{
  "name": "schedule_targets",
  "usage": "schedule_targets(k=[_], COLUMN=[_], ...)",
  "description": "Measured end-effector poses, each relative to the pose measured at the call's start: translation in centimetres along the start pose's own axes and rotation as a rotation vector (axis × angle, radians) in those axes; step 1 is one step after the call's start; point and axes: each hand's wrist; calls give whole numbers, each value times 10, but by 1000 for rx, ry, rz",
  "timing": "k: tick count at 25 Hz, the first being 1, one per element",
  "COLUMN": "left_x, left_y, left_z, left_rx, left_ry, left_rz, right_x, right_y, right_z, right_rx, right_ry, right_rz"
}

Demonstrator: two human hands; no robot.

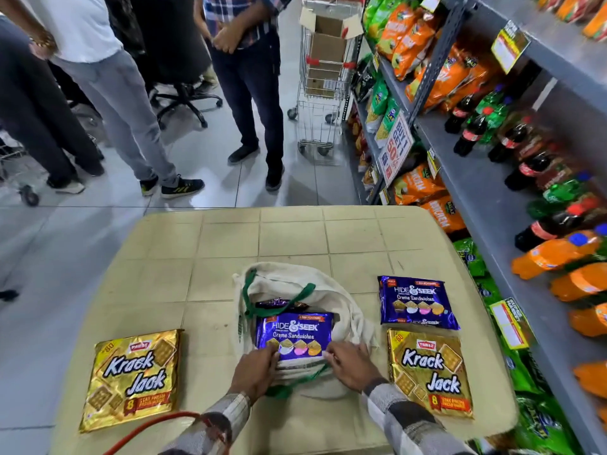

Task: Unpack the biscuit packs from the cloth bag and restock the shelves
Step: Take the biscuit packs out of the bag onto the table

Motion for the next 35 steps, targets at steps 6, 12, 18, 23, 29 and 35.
schedule_targets(k=[6,12,18,23,29,35], left_x=[8,13,12,17,30,29], left_y=[0,15,24,18,32,32], left_z=[-2,-4,-7,-11,10,4], left_rx=[-62,-110,-78,116,86,7], left_ry=[-153,-330,-426,-349,-504,-591], left_rz=[-239,-321,-372,-291,-359,-371], right_x=[8,23,38,41,24,40], right_y=[-2,14,24,18,35,13], right_z=[8,7,10,25,32,-10], right_rx=[-29,-33,-218,-67,67,34], right_ry=[-6,174,280,483,632,678], right_rz=[138,370,273,521,553,571])
Point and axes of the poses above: each hand's wrist, its own y-axis towards the middle knuckle, its own z-axis out of the palm, x = y × z
